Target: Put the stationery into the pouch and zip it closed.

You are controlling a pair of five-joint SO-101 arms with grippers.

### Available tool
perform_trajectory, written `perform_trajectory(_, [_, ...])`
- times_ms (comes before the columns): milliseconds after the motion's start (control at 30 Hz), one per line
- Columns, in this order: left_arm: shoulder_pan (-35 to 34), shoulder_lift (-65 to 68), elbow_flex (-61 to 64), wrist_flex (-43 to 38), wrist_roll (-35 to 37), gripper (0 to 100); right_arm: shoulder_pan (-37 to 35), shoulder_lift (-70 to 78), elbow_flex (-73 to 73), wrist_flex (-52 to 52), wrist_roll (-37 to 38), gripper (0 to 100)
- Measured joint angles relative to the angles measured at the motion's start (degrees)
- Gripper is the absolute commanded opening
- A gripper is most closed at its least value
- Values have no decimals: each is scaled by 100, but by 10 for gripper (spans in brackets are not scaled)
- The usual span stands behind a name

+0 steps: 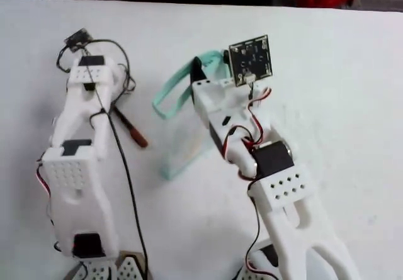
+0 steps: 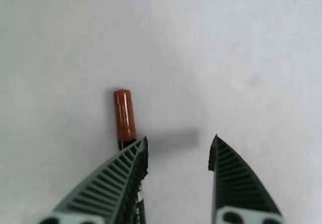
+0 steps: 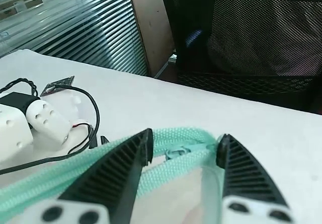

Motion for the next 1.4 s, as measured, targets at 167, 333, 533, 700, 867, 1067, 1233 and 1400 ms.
perform_trajectory(167, [-246, 0, -9, 264, 0, 211, 0, 0, 0, 0, 0, 204])
perform_trajectory(333, [-281, 0, -97, 897, 0, 211, 0, 0, 0, 0, 0, 204])
perform_trajectory(533, [-360, -554, -97, 1556, 0, 211, 0, 0, 0, 0, 0, 204])
perform_trajectory(700, [-607, -923, -105, 2022, 0, 211, 0, 0, 0, 0, 0, 204])
perform_trajectory(867, [-756, -466, -97, 1785, 0, 211, 0, 0, 0, 0, 0, 204])
perform_trajectory(1067, [-756, 0, -97, 1380, 26, 205, 0, 0, 0, 0, 0, 204])
perform_trajectory(1233, [-738, 202, -193, 1319, 35, 22, 0, 0, 0, 0, 0, 204])
perform_trajectory(1400, [-712, 299, -378, 1284, 35, 38, 0, 0, 0, 0, 0, 204])
